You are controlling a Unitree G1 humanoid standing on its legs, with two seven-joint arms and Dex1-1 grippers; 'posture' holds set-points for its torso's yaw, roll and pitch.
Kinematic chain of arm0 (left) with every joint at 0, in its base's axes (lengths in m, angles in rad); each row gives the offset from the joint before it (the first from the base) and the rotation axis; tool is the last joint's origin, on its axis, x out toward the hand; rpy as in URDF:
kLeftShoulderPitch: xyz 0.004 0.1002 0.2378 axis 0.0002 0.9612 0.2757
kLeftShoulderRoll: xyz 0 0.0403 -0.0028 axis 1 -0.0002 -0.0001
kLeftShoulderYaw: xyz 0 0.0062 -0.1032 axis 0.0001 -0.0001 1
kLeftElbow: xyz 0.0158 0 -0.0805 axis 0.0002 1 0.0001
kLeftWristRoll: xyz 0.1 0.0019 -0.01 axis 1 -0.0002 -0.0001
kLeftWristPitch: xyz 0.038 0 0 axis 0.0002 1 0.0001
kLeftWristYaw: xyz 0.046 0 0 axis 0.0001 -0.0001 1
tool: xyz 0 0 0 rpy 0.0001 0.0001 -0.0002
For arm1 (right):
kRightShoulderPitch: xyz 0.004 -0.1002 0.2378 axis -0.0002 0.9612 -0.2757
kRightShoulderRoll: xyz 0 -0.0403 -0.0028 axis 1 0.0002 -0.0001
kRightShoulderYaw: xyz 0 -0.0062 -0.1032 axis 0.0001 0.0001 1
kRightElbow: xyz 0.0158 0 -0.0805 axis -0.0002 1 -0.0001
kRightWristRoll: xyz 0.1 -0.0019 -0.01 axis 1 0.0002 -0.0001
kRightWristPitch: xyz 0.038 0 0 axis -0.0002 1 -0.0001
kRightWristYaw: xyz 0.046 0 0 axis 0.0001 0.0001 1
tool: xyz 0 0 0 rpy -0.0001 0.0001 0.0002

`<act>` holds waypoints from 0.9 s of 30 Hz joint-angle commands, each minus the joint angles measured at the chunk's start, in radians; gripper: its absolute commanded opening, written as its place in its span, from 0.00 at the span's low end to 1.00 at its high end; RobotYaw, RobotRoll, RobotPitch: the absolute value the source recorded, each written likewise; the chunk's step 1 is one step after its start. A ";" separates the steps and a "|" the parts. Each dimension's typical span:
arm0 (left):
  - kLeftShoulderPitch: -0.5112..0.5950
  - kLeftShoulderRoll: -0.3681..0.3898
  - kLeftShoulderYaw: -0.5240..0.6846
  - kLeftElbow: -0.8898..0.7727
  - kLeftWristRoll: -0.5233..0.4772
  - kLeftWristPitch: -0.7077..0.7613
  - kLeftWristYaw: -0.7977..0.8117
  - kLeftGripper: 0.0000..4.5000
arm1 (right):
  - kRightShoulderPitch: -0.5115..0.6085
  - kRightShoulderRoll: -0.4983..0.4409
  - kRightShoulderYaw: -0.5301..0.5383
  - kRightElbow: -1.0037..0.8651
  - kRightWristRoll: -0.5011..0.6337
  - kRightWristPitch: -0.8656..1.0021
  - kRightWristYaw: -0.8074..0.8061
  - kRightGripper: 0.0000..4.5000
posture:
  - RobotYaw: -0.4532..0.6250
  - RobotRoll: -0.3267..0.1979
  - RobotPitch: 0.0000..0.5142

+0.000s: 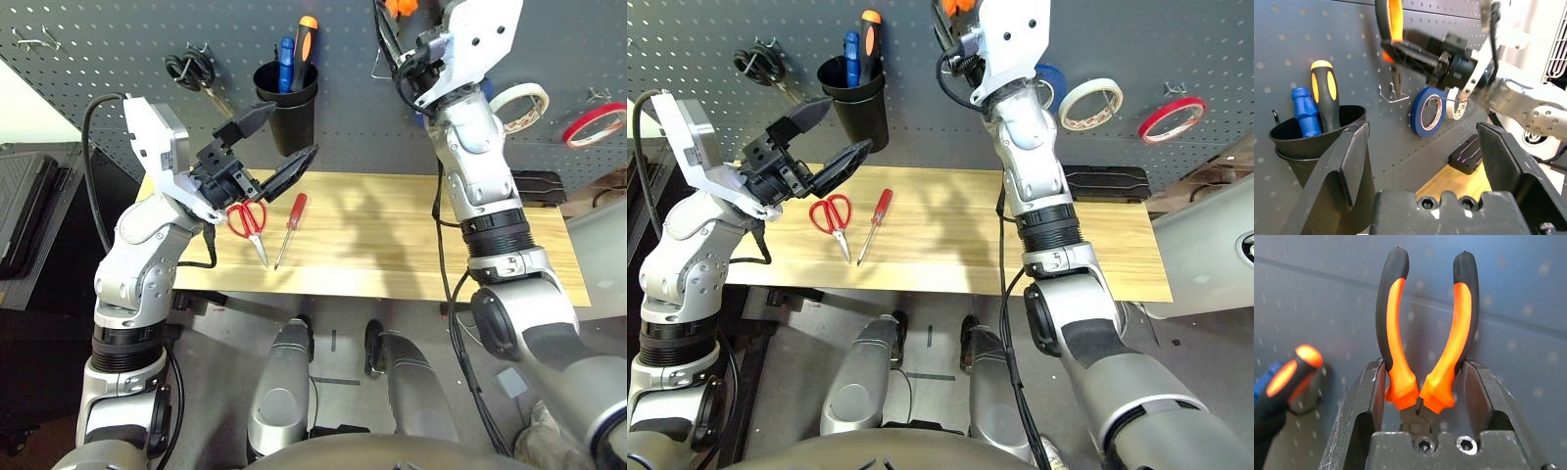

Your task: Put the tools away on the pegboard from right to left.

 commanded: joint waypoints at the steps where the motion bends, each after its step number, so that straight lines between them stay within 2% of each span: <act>1: 0.020 0.005 -0.005 -0.021 0.012 -0.002 0.002 1.00 | -0.027 0.010 -0.013 0.039 0.001 -0.035 -0.012 0.55 | 0.73 0.62 0.48; 11: 0.014 0.004 -0.014 -0.014 0.022 -0.004 0.002 1.00 | -0.011 0.037 -0.013 0.118 0.000 -0.015 -0.027 0.55 | 0.73 0.62 0.48; 17: 0.008 0.003 -0.015 -0.009 0.023 -0.004 -0.001 1.00 | 0.027 0.026 -0.012 0.090 -0.007 -0.046 -0.022 0.99 | 0.73 0.62 0.48; 22: 0.009 0.004 -0.014 -0.008 0.022 -0.005 -0.004 1.00 | 0.085 0.004 -0.016 0.026 -0.007 -0.103 -0.008 0.99 | 0.72 0.62 0.48; 27: 0.014 0.005 -0.014 -0.007 0.024 -0.006 -0.005 1.00 | 0.207 -0.055 0.010 -0.116 -0.012 -0.186 0.065 0.99 | 0.72 0.62 0.48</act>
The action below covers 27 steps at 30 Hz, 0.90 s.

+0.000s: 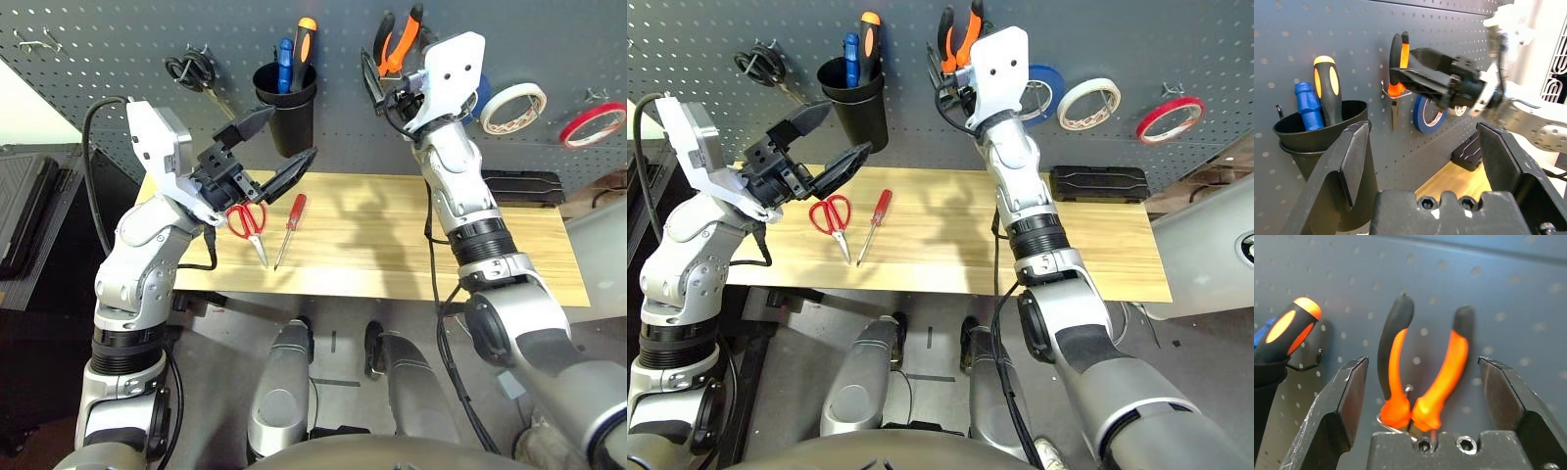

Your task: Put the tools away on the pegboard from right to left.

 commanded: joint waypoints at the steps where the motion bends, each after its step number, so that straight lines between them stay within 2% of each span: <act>1: 0.009 0.003 -0.010 -0.007 0.010 -0.006 -0.010 1.00 | 0.100 -0.047 0.017 -0.123 -0.002 -0.076 0.069 0.99 | 0.72 0.62 0.48; 7: 0.020 0.002 -0.013 0.004 0.016 -0.010 -0.011 1.00 | 0.253 -0.107 0.036 -0.266 0.027 -0.060 0.169 0.99 | 0.72 0.62 0.48; 15: 0.071 -0.006 -0.040 0.035 0.066 -0.017 -0.002 1.00 | 0.475 -0.237 0.109 -0.388 0.081 0.153 0.401 0.99 | 0.71 0.62 0.50; 21: 0.117 -0.029 -0.084 0.075 0.140 -0.023 0.030 1.00 | 0.573 -0.325 0.157 -0.390 0.073 0.185 0.545 0.99 | 0.70 0.62 0.51; 27: 0.166 -0.082 -0.137 0.133 0.224 -0.015 0.105 1.00 | 0.627 -0.377 0.195 -0.377 0.042 0.232 0.612 0.99 | 0.70 0.62 0.52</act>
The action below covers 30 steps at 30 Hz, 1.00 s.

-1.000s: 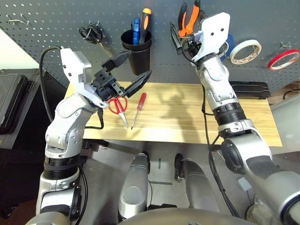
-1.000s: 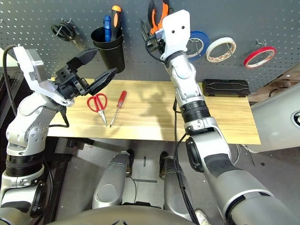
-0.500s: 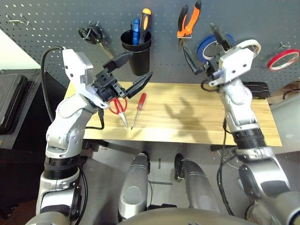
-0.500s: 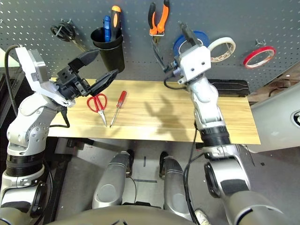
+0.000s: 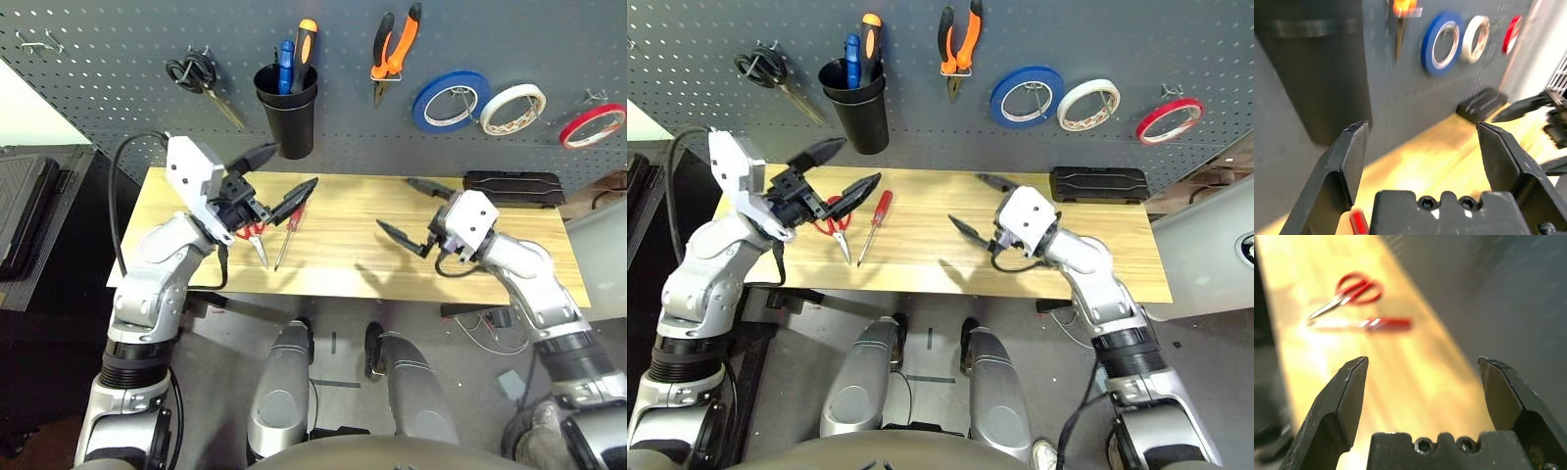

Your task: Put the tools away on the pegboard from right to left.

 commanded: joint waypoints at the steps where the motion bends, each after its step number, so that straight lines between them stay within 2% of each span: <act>1: 0.036 -0.031 -0.043 0.044 0.068 0.009 0.058 1.00 | 0.033 -0.022 0.031 -0.004 -0.026 0.033 0.033 0.99 | 0.70 0.62 0.52; 7: 0.039 -0.095 -0.100 0.140 0.188 0.030 0.174 1.00 | 0.040 -0.021 0.042 -0.002 -0.048 0.088 0.033 0.99 | 0.69 0.62 0.53; 12: -0.002 -0.146 -0.125 0.274 0.250 0.070 0.241 1.00 | 0.028 -0.006 0.050 0.011 -0.072 0.107 0.025 0.99 | 0.69 0.62 0.54; 21: -0.152 -0.186 -0.149 0.581 0.339 0.083 0.273 1.00 | 0.008 0.024 0.073 0.005 -0.119 0.170 -0.002 0.99 | 0.66 0.62 0.56; 30: -0.341 -0.226 -0.111 0.975 0.375 -0.018 0.320 1.00 | 0.029 0.020 0.079 -0.037 -0.133 0.198 -0.016 0.99 | 0.62 0.62 0.58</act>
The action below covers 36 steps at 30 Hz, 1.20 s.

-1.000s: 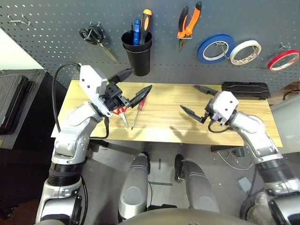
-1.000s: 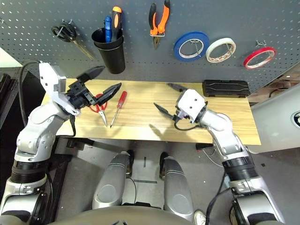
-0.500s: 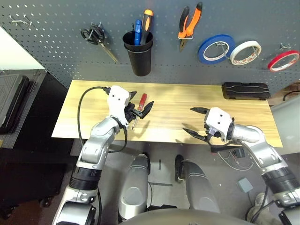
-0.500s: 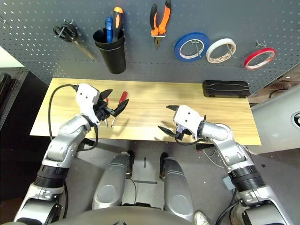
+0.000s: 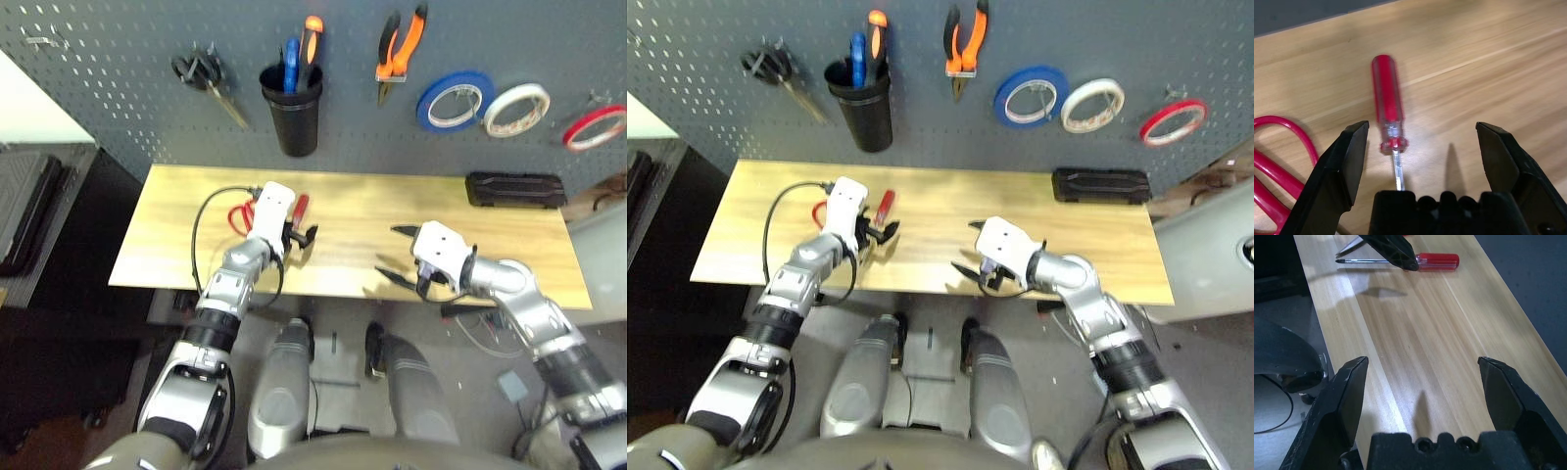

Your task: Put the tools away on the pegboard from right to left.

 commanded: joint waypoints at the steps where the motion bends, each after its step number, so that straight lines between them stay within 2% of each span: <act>1: -0.052 -0.016 0.019 0.158 0.019 -0.052 0.019 1.00 | 0.028 -0.008 0.009 -0.036 -0.010 0.018 -0.001 0.99 | 0.62 0.62 0.58; 10: -0.197 -0.045 0.032 0.439 0.048 -0.108 0.027 1.00 | 0.050 -0.015 0.007 -0.078 -0.016 0.042 -0.009 0.99 | 0.58 0.62 0.58; 18: -0.242 -0.064 0.055 0.559 0.054 -0.092 0.035 1.00 | 0.053 -0.021 0.008 -0.092 -0.018 0.046 -0.009 0.99 | 0.57 0.62 0.57; 21: -0.241 -0.068 0.072 0.576 0.049 -0.080 0.042 0.87 | 0.051 -0.023 0.009 -0.094 -0.019 0.042 -0.008 1.00 | 0.57 0.62 0.57; 29: -0.233 -0.085 0.140 0.556 0.018 -0.067 0.072 0.18 | 0.040 -0.023 0.013 -0.083 -0.020 0.032 -0.004 1.00 | 0.58 0.62 0.57; 36: -0.202 -0.117 0.195 0.459 -0.026 -0.002 0.110 0.18 | 0.021 -0.012 0.022 -0.054 -0.022 0.012 -0.004 1.00 | 0.60 0.62 0.56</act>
